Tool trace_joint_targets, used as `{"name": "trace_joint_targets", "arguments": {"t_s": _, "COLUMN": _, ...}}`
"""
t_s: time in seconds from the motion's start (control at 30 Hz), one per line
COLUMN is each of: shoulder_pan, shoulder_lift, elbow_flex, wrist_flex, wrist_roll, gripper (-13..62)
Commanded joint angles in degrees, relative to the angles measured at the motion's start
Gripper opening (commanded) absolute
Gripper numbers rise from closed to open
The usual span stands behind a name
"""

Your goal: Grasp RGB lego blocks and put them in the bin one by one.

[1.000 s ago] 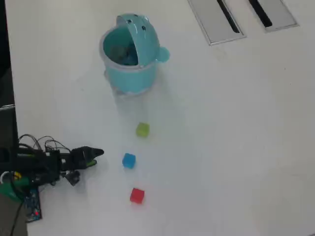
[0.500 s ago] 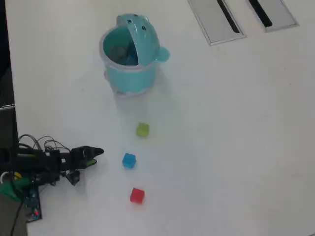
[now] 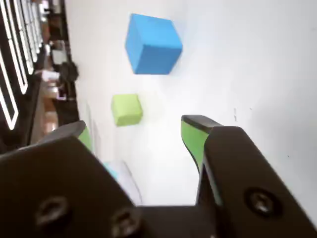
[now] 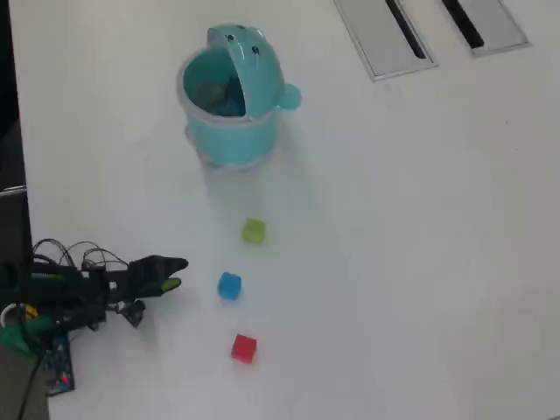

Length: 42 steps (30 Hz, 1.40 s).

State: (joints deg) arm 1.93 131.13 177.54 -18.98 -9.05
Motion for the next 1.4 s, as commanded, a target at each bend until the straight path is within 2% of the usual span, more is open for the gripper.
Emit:
{"name": "trace_joint_targets", "arguments": {"t_s": 0.0, "shoulder_pan": 0.8, "shoulder_lift": 3.2, "elbow_flex": 4.1, "wrist_flex": -9.8, "wrist_roll": -1.8, "gripper": 33.0}}
{"name": "trace_joint_targets", "arguments": {"t_s": 0.27, "shoulder_pan": 2.6, "shoulder_lift": 3.2, "elbow_flex": 4.1, "wrist_flex": -20.7, "wrist_roll": -8.0, "gripper": 33.0}}
{"name": "trace_joint_targets", "arguments": {"t_s": 0.6, "shoulder_pan": 7.7, "shoulder_lift": 3.2, "elbow_flex": 4.1, "wrist_flex": -27.3, "wrist_roll": -45.3, "gripper": 34.1}}
{"name": "trace_joint_targets", "arguments": {"t_s": 1.0, "shoulder_pan": 16.9, "shoulder_lift": 3.3, "elbow_flex": 4.1, "wrist_flex": -28.9, "wrist_roll": -51.1, "gripper": 34.0}}
{"name": "trace_joint_targets", "arguments": {"t_s": 1.17, "shoulder_pan": 18.2, "shoulder_lift": 3.3, "elbow_flex": 4.0, "wrist_flex": -31.0, "wrist_roll": -60.7, "gripper": 34.2}}
{"name": "trace_joint_targets", "arguments": {"t_s": 1.27, "shoulder_pan": 19.2, "shoulder_lift": 3.3, "elbow_flex": 3.8, "wrist_flex": -32.2, "wrist_roll": -74.7, "gripper": 34.5}}
{"name": "trace_joint_targets", "arguments": {"t_s": 1.37, "shoulder_pan": 21.2, "shoulder_lift": 3.2, "elbow_flex": 3.7, "wrist_flex": -32.9, "wrist_roll": -76.4, "gripper": 34.5}}
